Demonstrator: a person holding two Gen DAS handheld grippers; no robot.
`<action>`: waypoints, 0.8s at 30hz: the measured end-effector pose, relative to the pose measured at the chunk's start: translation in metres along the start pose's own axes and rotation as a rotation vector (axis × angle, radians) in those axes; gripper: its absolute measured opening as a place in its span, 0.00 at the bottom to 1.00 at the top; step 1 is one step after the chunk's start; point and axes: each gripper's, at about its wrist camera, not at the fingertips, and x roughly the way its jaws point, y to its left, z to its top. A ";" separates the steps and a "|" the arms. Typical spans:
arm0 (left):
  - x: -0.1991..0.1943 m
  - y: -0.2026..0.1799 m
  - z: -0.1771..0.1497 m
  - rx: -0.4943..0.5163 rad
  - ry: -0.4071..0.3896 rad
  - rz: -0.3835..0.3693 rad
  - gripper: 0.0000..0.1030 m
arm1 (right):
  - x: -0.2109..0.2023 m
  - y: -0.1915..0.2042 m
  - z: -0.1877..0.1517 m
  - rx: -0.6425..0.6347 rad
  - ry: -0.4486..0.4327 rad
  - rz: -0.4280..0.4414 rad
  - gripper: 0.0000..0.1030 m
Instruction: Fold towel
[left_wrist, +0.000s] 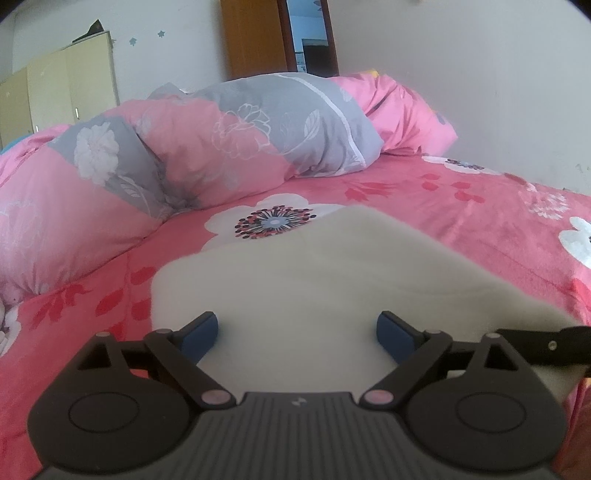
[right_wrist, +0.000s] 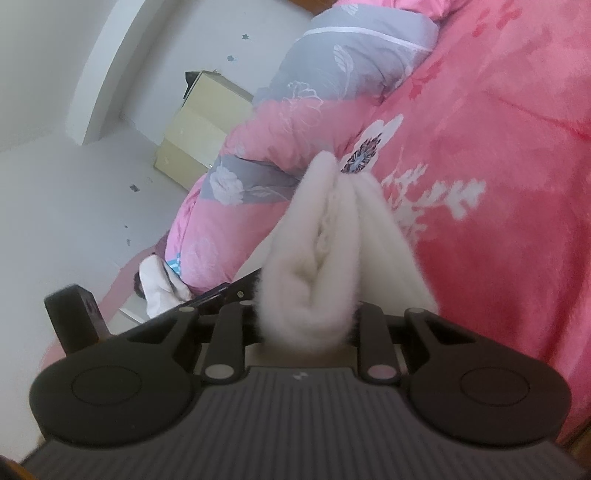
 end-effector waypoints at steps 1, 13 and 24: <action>0.000 0.000 0.000 -0.002 0.000 -0.003 0.91 | -0.002 -0.001 0.001 0.006 0.004 0.000 0.22; -0.056 0.035 -0.015 -0.186 -0.150 -0.114 0.91 | -0.066 0.038 0.009 -0.121 -0.105 -0.238 0.30; -0.136 0.058 -0.072 -0.221 -0.189 -0.157 0.91 | -0.044 0.112 -0.008 -0.402 -0.075 -0.207 0.28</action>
